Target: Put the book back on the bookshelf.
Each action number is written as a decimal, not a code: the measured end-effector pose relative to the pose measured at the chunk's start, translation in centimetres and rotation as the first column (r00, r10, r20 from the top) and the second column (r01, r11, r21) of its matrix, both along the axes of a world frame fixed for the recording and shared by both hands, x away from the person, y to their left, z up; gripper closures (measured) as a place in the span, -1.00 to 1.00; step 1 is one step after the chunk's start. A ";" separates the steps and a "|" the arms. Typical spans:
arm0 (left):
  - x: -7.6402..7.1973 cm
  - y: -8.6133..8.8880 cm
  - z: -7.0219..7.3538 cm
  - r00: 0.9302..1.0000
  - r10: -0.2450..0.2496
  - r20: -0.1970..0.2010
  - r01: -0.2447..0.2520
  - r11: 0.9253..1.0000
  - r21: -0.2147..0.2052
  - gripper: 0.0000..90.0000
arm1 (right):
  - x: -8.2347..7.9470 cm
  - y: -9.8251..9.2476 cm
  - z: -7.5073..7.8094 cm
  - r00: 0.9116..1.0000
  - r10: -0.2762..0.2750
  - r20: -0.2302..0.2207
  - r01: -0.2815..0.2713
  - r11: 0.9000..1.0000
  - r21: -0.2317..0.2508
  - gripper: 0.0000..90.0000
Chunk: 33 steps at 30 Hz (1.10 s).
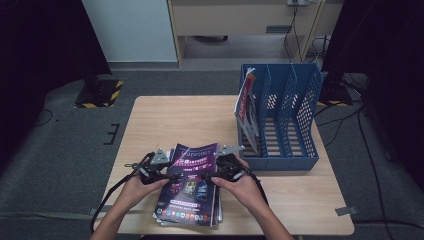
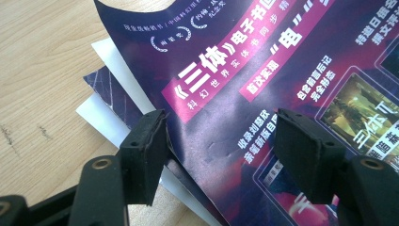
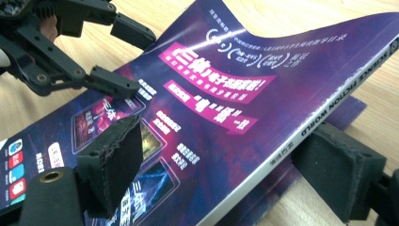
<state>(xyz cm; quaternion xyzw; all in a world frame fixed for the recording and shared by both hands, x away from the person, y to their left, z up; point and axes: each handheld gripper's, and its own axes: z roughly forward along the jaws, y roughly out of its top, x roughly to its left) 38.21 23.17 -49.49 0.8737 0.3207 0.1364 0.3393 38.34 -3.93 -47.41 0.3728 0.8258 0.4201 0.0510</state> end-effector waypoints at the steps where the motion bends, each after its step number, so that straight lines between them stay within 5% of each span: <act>1: 0.0 0.0 0.0 1.000 0.000 0.000 0.000 1.000 0.000 -0.22 | 0.1 0.1 0.1 1.000 0.002 0.001 -0.002 1.000 -0.001 -0.61; 14: 0.0 0.1 0.0 1.000 0.003 0.000 -0.003 1.000 -0.001 -0.22 | 2.0 1.4 0.8 0.999 0.000 -0.034 0.001 1.000 0.014 -0.52; 20: 0.0 0.1 0.0 1.000 0.002 -0.001 -0.002 1.000 -0.002 -0.22 | 2.7 2.3 1.4 1.000 0.009 -0.027 -0.009 1.000 -0.017 -0.42; 33: 0.0 0.1 0.0 1.000 0.001 0.001 -0.001 1.000 -0.004 -0.22 | 4.0 3.0 0.9 0.998 -0.014 -0.057 0.010 0.998 -0.065 0.03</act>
